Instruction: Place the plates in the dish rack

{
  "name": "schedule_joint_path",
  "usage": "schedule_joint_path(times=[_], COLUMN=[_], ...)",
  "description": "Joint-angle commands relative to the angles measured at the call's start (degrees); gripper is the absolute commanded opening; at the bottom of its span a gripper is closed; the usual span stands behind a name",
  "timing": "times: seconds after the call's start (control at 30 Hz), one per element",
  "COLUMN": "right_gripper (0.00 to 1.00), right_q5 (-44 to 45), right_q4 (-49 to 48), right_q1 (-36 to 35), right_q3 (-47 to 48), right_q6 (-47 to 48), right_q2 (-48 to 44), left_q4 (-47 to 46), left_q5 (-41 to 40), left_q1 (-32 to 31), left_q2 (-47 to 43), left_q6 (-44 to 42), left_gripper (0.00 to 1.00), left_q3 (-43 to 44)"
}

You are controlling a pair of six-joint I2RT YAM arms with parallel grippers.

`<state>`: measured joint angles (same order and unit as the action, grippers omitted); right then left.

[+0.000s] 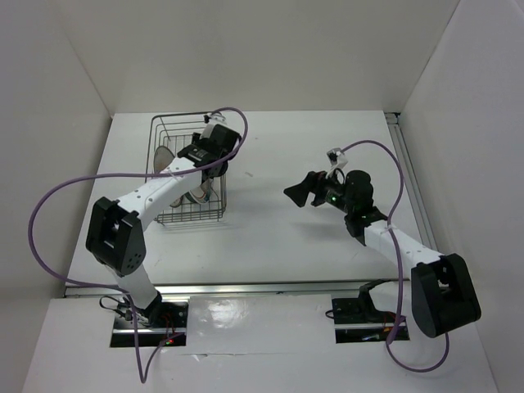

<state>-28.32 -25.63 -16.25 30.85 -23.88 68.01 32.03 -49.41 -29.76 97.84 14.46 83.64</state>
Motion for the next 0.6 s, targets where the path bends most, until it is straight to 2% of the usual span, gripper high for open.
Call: schedule_joint_path(times=[0.0,0.1,0.17,0.23,0.27,0.3,0.4,0.57], right_gripper=[1.00,1.00,1.00,1.00,1.00,1.00,1.00,1.00], right_q5=[-1.0,-1.0,-0.2,3.3,4.7,6.1,13.6,29.7], right_q4=[-2.7,-2.7,-2.0,0.8,2.5,4.3,15.5,34.8], right_q1=[0.3,0.3,0.3,0.3,0.3,0.3,-0.4,-2.2], right_q3=[-0.9,-0.9,-0.9,-0.1,0.5,2.0,8.4,19.8], right_q6=[-0.2,-0.2,-0.2,0.4,1.3,1.3,4.6,7.0], right_q2=[-1.7,-1.7,-1.7,-2.3,-2.4,-2.4,-4.3,-10.1], left_q4=[-0.5,-0.5,0.0,0.0,0.0,0.0,0.0,1.9], left_q5=[-0.7,0.6,4.2,5.9,6.6,9.1,14.9,18.7], left_q1=[0.0,0.0,-0.6,-2.0,-2.1,-2.8,-2.8,-2.8], left_q2=[-0.2,-1.5,-3.8,-6.4,-9.7,-11.7,-20.1,-28.7], left_q6=[-0.4,0.2,-0.5,-1.2,-1.7,-1.7,-1.7,1.5], left_gripper=[0.46,0.67,0.72,0.96,0.96,1.00,1.00,1.00], left_q3=[0.7,0.7,0.7,0.7,0.7,0.7,0.7,0.7])
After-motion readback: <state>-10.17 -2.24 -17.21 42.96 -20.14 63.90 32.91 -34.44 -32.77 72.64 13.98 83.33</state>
